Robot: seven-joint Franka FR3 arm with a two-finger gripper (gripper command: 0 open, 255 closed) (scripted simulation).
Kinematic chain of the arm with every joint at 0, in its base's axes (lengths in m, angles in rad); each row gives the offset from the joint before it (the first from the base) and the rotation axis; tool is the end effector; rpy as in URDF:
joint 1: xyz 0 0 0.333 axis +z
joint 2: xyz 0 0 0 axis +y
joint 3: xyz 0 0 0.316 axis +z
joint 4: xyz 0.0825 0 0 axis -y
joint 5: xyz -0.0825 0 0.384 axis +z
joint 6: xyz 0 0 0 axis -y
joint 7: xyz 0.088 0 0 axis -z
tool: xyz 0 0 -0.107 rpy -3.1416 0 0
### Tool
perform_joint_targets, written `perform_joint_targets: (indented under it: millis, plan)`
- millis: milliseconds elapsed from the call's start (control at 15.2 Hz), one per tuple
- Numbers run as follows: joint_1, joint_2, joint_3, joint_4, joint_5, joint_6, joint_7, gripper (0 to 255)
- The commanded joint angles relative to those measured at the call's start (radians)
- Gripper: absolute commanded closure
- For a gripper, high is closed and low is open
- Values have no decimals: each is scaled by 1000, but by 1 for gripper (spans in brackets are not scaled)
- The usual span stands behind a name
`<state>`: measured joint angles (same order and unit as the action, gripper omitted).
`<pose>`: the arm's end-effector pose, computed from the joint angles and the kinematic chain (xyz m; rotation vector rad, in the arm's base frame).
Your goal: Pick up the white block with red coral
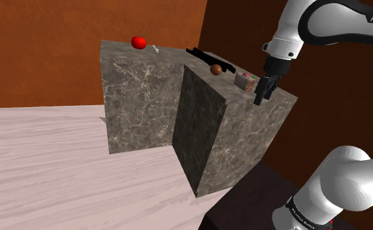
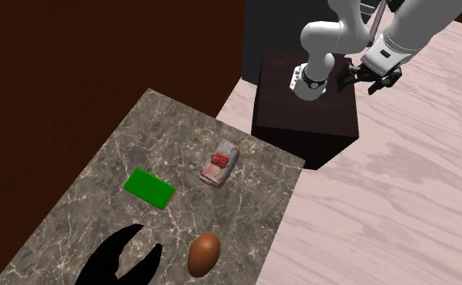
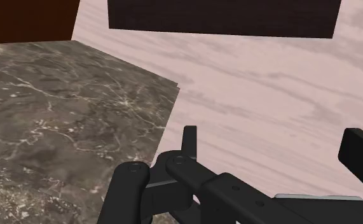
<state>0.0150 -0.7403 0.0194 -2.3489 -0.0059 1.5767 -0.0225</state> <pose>0.3190 0.0120 0.5801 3.1211 0.0808 -0.0498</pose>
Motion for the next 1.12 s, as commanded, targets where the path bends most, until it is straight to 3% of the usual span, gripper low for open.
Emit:
perform_joint_targets:
  millis: [0,528,1056]
  plan:
    - [0,0,0,0,0,0,0,0]
    - [-60,210,-137,144,-65,61,-127,0]
    - [-104,454,-262,355,-68,89,-258,0]
